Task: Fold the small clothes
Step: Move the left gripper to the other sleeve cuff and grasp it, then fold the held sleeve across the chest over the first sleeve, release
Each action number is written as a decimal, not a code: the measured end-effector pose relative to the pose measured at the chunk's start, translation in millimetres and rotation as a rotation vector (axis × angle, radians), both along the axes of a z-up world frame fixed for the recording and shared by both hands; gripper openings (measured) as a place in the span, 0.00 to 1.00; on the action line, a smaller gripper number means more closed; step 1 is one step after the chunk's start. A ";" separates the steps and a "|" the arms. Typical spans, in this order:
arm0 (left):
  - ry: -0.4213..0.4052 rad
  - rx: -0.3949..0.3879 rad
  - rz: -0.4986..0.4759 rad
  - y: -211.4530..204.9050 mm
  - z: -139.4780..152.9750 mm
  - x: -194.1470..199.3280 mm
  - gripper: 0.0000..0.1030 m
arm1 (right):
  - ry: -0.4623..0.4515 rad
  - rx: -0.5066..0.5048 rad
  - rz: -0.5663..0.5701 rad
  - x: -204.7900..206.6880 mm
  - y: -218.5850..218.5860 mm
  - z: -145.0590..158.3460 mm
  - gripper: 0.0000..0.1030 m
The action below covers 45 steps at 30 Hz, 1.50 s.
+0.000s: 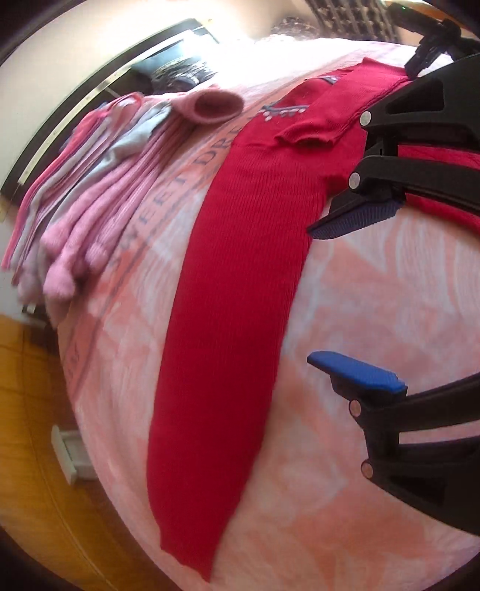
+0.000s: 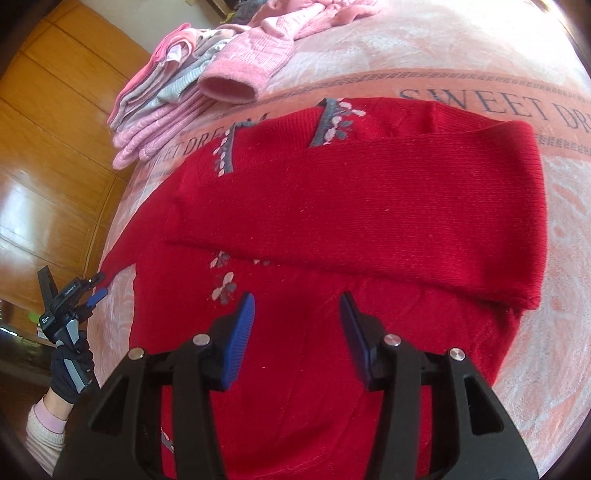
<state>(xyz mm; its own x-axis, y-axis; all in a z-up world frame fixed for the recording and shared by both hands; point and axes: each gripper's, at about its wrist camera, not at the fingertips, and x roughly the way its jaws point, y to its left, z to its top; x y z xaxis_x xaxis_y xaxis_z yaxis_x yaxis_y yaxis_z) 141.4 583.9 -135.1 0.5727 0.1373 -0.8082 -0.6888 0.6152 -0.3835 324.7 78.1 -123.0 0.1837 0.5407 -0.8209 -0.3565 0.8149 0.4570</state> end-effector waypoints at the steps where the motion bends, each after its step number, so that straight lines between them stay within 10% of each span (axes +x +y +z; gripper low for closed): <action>1: -0.013 -0.017 0.040 14.9 -2.8 -13.9 0.62 | 0.002 -0.003 0.007 -1.1 4.8 -1.2 0.47; 11: -0.216 -0.219 0.271 136.0 -36.1 -80.5 0.62 | 0.014 -0.023 0.008 6.5 36.9 -15.5 0.47; 23: -0.275 -0.140 0.254 158.9 -31.3 -69.4 0.62 | -0.015 -0.037 0.017 12.0 52.5 -23.4 0.52; 35: -0.266 -0.102 0.243 159.5 -30.6 -61.3 0.22 | -0.012 -0.025 0.019 6.4 43.5 -20.7 0.51; 45: -0.321 0.024 0.028 95.4 14.9 -6.0 0.06 | -0.015 -0.028 -0.003 4.5 17.8 -14.8 0.51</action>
